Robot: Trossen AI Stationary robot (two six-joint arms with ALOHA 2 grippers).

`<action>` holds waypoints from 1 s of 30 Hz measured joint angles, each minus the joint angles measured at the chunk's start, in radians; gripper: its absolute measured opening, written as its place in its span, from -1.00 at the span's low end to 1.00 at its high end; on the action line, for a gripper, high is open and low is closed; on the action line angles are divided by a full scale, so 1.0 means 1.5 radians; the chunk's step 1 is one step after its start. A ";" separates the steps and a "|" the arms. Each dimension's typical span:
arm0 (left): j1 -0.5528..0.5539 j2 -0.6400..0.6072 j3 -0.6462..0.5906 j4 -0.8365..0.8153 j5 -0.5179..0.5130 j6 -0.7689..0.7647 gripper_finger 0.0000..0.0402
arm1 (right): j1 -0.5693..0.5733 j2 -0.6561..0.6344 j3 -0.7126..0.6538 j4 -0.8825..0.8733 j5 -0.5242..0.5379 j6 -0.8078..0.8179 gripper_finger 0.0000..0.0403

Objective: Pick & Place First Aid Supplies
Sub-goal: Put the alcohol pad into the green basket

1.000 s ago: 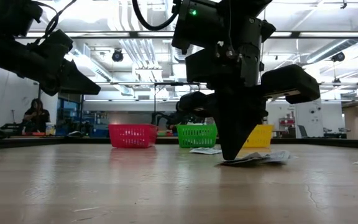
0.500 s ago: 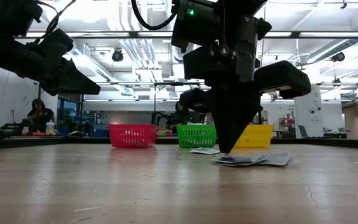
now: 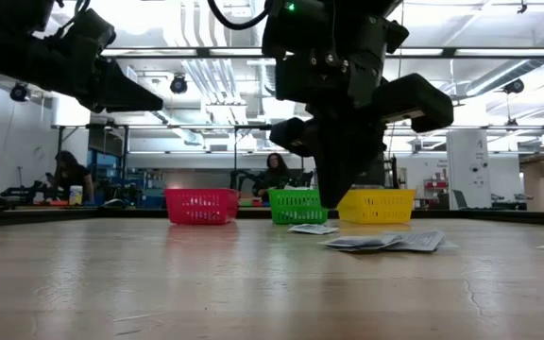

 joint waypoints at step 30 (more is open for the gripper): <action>0.000 0.000 -0.010 -0.009 0.000 -0.025 -0.34 | -0.021 -0.006 0.012 -0.019 -0.068 0.030 -0.88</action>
